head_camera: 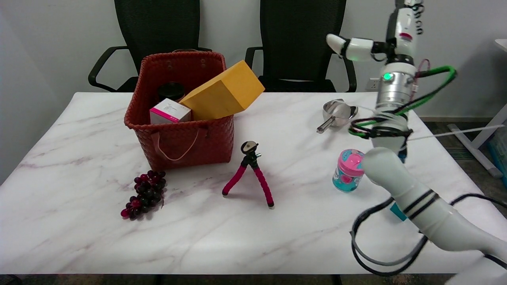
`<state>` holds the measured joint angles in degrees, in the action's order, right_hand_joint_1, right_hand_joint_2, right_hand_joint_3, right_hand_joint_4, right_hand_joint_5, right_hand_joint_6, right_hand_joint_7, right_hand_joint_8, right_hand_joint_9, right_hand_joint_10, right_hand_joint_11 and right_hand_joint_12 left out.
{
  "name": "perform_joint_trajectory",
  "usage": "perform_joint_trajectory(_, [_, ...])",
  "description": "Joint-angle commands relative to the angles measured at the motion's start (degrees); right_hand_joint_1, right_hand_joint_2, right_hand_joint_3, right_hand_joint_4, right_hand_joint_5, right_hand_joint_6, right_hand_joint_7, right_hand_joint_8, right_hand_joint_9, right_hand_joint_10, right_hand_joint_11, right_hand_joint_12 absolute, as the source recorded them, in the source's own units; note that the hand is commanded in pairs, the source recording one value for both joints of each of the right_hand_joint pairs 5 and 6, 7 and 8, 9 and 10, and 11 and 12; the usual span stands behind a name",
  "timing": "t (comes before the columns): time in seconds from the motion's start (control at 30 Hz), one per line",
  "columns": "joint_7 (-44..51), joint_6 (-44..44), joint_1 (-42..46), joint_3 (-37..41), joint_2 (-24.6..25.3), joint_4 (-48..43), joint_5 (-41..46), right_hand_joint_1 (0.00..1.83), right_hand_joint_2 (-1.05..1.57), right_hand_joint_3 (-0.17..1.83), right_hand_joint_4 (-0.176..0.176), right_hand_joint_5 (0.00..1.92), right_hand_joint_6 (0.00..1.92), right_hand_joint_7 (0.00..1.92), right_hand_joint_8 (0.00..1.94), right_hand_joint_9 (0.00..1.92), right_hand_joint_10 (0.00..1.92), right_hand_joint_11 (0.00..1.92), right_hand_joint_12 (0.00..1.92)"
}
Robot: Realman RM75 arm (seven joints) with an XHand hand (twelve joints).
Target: Place the yellow rectangular box into the brown storage basket.
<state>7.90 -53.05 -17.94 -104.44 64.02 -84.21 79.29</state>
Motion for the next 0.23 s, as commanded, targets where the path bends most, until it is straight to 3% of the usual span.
perform_joint_trajectory(0.03, [9.15,2.51,19.31,15.76,-6.07,-6.20,-9.54,1.21,0.15,0.54,0.000,0.00,0.00,0.00,0.00,0.00,0.00,0.00,0.00])
perform_joint_trajectory(0.23, [8.99,2.49,20.00,16.14,-6.68,-5.50,-10.11,1.21,0.15,0.60,0.000,0.03,0.03,0.00,0.00,0.02,0.02,0.00,0.00])
